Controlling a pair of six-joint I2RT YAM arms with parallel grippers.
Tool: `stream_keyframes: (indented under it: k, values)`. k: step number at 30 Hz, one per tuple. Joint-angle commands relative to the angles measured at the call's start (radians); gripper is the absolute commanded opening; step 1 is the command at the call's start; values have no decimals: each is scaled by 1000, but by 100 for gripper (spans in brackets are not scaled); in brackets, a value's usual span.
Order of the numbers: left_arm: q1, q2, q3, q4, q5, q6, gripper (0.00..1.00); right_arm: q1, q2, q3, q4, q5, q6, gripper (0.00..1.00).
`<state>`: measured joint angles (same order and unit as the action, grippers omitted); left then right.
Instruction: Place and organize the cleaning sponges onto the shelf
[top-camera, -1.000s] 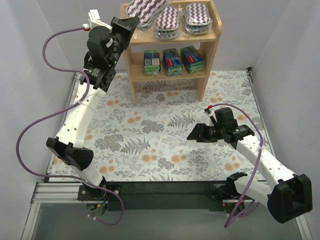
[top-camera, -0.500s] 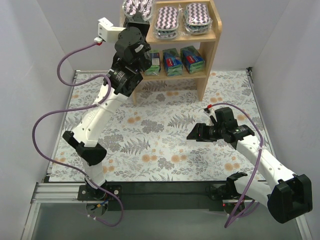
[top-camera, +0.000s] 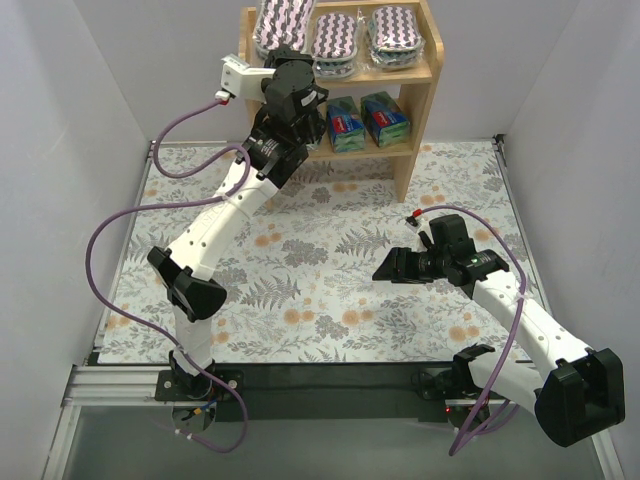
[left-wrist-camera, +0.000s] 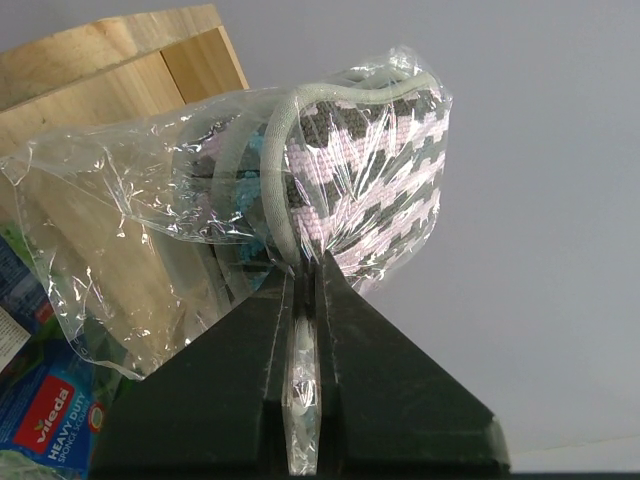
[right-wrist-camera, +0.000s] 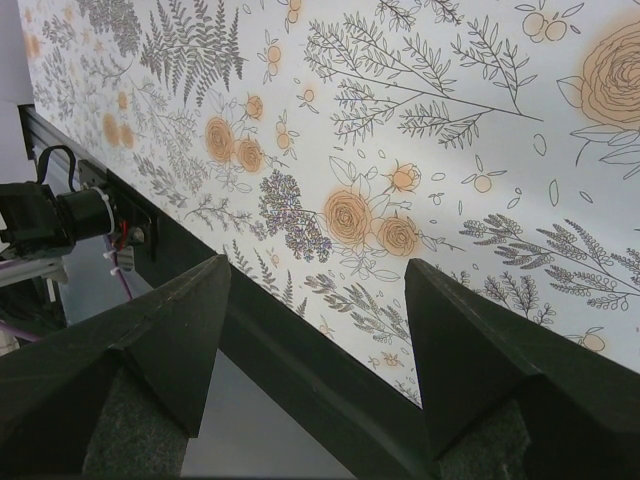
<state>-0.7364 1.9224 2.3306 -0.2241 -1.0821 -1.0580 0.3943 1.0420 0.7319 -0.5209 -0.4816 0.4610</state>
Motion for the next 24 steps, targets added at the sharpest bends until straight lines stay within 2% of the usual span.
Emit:
stream_keyframes:
  k: [1,11,12,13,15,16,20,24]
  values:
    - [-3,-36,-25,2,-65,-66,0,3,-10,31,25,-23,-31,65]
    - [8,-22,-42,-14,-59,-135,2,5,-20,12,27,-34,-41,66]
    - [8,-23,-43,-14,-59,-138,5,3,-20,11,25,-34,-41,66]
    - [8,-22,-42,-14,-62,-138,14,3,-19,12,25,-34,-42,66]
    - [9,-22,-37,-12,-62,-137,19,5,-19,11,25,-35,-42,66]
    - [9,-22,-37,-6,-58,-134,26,5,-17,11,25,-37,-42,66]
    - [11,-22,-39,2,-38,-140,42,5,-14,11,25,-40,-42,66]
    - [9,-28,-47,29,-3,-135,50,5,-22,6,25,-37,-38,66]
